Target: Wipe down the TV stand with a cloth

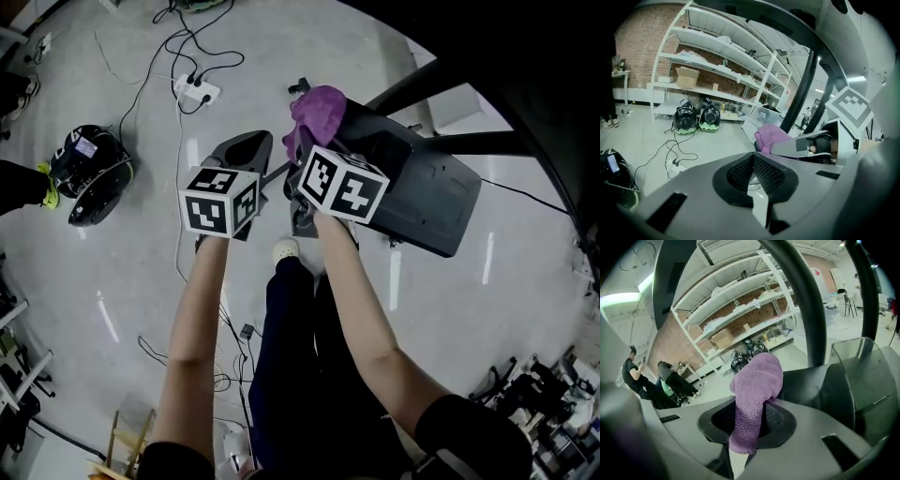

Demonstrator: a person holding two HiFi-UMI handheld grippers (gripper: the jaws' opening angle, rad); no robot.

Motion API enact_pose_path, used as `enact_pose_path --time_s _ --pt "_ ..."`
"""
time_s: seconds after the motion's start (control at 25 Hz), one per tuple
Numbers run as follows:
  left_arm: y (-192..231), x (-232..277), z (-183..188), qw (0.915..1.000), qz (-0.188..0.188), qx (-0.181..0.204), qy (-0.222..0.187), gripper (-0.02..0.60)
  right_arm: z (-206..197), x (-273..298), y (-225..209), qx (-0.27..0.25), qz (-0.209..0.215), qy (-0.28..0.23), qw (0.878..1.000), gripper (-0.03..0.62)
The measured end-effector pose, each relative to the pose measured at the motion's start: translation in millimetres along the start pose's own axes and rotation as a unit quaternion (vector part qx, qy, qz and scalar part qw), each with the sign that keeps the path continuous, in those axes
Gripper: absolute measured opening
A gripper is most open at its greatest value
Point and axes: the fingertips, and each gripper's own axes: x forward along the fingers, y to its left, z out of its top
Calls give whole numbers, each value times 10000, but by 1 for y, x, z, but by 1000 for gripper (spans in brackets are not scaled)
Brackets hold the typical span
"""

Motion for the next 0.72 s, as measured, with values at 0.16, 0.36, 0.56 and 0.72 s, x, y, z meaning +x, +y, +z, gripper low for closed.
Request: enact_pose_path --time_s 0.16,0.36,0.56,0.72 --pt "4 9 2 9996 -140 -232 -45 6 0 16 -9 -86 -154 66 9998 89" --pt "5 21 5 9991 -219 -362 -43 7 -6 32 -21 -81 -340 268 9990 89" --pt "5 29 6 9992 -173 -358 -47 6 -6 37 -33 52 -434 337 9985 89" --pt "3 31 6 9990 -176 -391 -137 6 -7 37 -49 333 -602 349 9970 89"
